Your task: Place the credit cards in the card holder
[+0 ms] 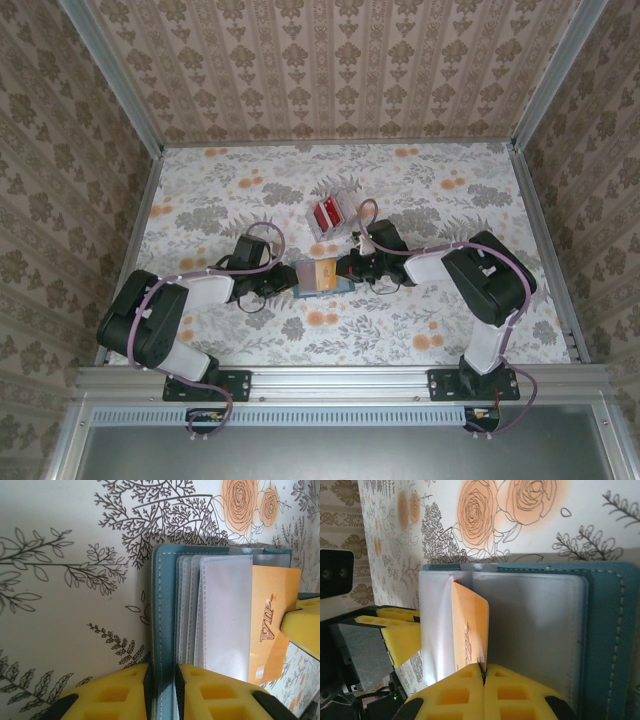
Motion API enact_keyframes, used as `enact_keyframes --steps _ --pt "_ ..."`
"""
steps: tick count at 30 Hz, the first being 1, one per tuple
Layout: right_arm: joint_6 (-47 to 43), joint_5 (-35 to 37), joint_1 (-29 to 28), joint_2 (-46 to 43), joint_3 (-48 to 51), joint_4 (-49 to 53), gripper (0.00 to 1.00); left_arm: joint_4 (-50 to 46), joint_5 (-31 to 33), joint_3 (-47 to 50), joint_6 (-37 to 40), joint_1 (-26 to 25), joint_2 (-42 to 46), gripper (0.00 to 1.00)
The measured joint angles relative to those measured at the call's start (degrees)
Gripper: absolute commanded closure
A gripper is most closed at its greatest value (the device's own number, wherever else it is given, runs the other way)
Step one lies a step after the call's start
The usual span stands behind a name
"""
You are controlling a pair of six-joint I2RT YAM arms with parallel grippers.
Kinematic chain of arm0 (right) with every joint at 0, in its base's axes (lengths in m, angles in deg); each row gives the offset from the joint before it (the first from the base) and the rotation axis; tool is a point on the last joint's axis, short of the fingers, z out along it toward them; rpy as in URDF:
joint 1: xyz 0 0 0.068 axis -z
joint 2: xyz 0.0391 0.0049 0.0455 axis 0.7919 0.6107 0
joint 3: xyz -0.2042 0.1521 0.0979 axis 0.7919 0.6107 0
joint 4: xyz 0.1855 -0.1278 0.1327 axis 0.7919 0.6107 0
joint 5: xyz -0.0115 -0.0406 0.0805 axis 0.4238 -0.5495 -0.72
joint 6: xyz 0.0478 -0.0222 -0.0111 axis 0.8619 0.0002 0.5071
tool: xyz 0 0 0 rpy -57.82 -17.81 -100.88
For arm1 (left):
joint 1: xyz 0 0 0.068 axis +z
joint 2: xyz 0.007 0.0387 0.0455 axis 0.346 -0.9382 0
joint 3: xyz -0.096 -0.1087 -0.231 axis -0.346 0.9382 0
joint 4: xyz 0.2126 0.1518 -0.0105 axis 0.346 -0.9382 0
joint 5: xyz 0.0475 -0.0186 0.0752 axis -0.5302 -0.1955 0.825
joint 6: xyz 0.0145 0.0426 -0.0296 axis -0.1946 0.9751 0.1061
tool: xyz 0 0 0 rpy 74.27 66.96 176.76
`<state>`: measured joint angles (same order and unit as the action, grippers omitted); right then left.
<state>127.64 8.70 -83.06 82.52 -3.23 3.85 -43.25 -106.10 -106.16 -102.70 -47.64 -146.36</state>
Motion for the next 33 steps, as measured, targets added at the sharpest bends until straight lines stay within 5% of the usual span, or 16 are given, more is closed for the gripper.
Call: enact_keyframes --steps 33 --pt "1.4 2.95 -4.63 2.21 -5.25 2.21 0.98 0.24 0.81 -0.24 -0.26 -0.81 -0.22 0.77"
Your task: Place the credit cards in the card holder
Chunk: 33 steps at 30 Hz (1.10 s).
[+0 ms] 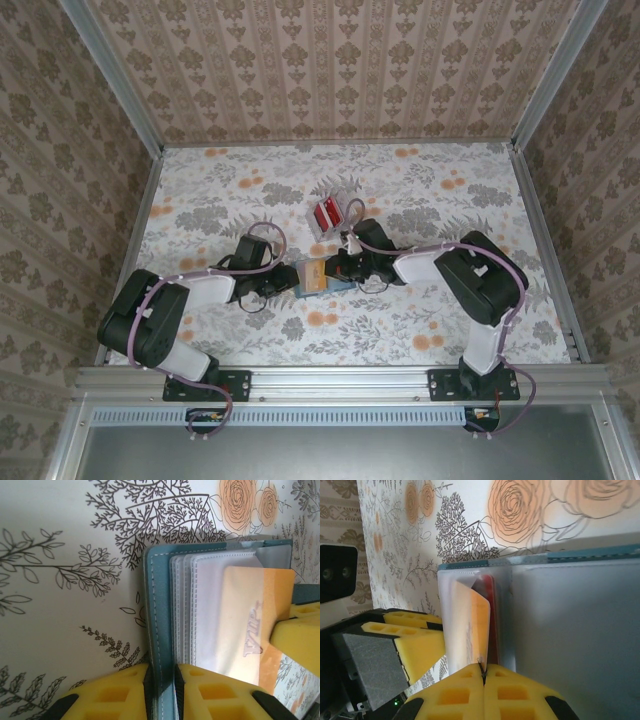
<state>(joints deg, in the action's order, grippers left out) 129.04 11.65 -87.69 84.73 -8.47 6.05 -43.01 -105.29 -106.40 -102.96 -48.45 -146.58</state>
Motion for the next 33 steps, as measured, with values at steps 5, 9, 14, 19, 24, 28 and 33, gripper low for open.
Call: enact_keyframes --steps 5,9,14,19,24,28,33 --pt "-0.42 0.2 -0.74 1.38 -1.03 -0.02 0.97 -0.07 0.31 0.0 0.0 -0.2 0.13 0.77" --pt "-1.14 0.22 -1.14 1.92 -2.51 1.22 0.97 -0.13 0.55 0.02 0.0 -0.28 0.2 0.77" --pt "-4.07 0.35 -1.38 2.69 -5.38 5.03 0.96 -0.24 0.7 0.02 -0.11 -0.33 0.31 0.78" --pt "-6.56 0.37 -1.38 2.89 -6.49 7.63 0.89 -0.31 0.87 0.02 -0.13 -0.39 0.46 0.78" --pt "-7.45 1.42 -1.62 2.54 -6.56 9.51 0.81 -0.31 0.9 0.07 -0.13 -0.66 0.52 0.78" --pt "-9.42 3.52 -2.05 0.31 -6.86 14.71 0.73 -0.39 0.9 0.07 -0.11 -0.74 0.52 0.78" --pt "-12.66 7.32 -2.32 -3.63 -6.95 23.15 0.71 -1.01 0.85 0.04 -0.09 -0.74 0.83 0.78"
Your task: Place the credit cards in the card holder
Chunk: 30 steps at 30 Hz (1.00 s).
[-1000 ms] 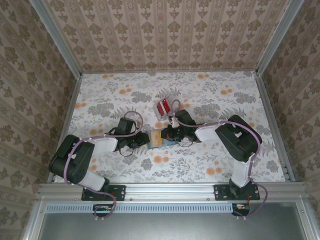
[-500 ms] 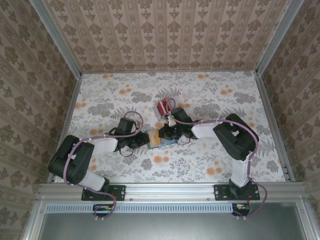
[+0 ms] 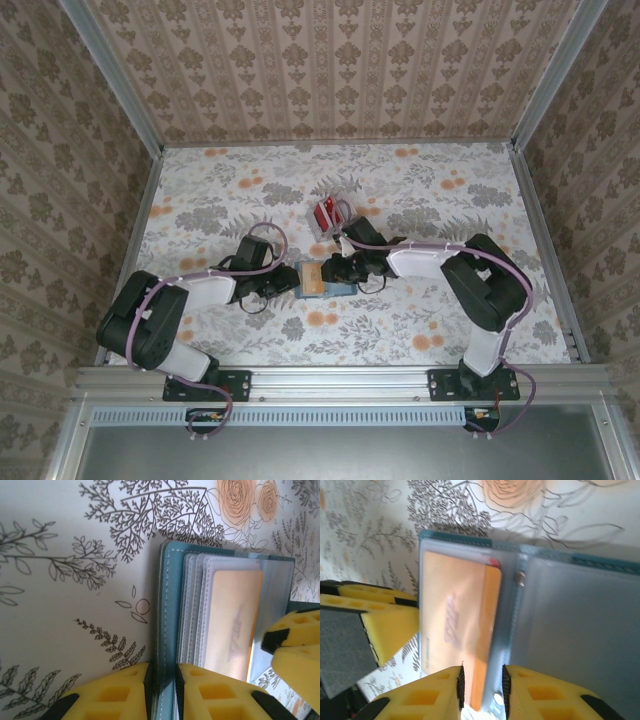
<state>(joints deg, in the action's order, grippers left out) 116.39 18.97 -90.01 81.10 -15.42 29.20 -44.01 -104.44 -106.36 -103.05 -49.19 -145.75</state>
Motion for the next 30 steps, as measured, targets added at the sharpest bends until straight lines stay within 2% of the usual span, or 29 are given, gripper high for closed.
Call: enact_keyframes --steps 7,14,20,25,30 --pt "-2.8 3.21 1.46 -5.81 0.79 6.54 0.71 -5.9 0.02 -2.12 1.22 1.11 1.84 0.78" --pt "-4.11 6.93 2.03 -12.35 6.32 10.23 0.71 -12.46 1.27 -13.33 4.94 4.5 2.38 0.77" --pt "-4.26 9.64 2.49 -13.03 10.27 12.39 0.71 -12.57 0.83 -23.06 7.45 3.82 -7.65 0.77" --pt "-4.37 10.6 5.44 -17.64 10.88 13.75 0.7 -12.98 -0.09 -23.91 7.91 3.39 -13.44 0.77" --pt "-6.14 10.73 10.82 -20.28 7.82 15.47 0.67 -12.33 -0.59 -23.91 7.85 3.39 -14.27 0.77"
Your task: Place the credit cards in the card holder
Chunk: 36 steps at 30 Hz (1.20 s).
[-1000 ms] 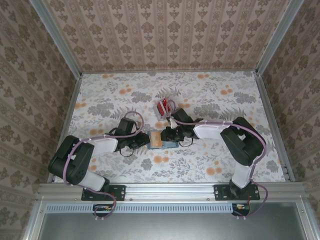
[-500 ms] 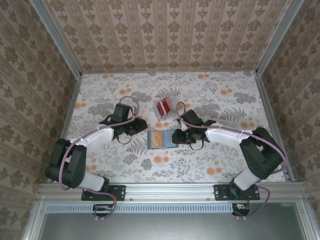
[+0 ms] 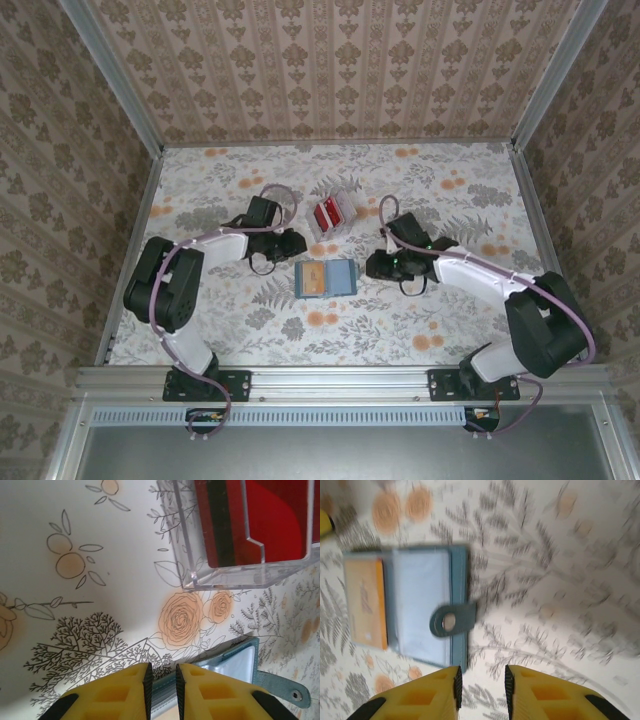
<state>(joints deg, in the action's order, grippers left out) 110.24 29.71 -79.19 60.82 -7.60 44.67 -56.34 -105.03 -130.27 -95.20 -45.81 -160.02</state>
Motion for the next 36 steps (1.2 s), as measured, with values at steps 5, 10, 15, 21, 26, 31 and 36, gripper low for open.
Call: enact_keyframes --steps 5,10,15,21,26,31,36 --pt "-1.84 -0.83 4.96 1.55 -6.1 0.59 0.62 1.49 -0.09 -0.11 -0.63 -1.68 -0.5 0.77" --pt "-4.04 -2.38 7.08 9.29 -15.43 1.31 0.58 2.23 -0.09 -1.01 -1.27 -4.09 -2.64 0.77" --pt "-6.16 -4.26 7.58 17.75 -26.32 3.41 0.57 2.54 -0.02 -1.01 -1.73 -4.37 -3.06 0.77" --pt "-6.75 -6.69 7.85 21.29 -30.18 3.74 0.57 2.58 0.83 -0.81 -1.9 -4.61 -2.8 0.77" --pt "-6.73 -7.85 7.85 17.4 -22.86 3.13 0.56 2.27 1.7 0.2 -1.64 -4.81 -2.8 0.77" --pt "-7.02 -7.93 7.85 10.38 -15.34 4.28 0.56 3.23 1.84 2.75 -1.29 -5.09 -2.16 0.77" --pt "-7.17 -7.87 8.07 4.7 -10.25 4.44 0.56 4.59 3.3 8.61 -2.58 -8.98 2.69 0.77"
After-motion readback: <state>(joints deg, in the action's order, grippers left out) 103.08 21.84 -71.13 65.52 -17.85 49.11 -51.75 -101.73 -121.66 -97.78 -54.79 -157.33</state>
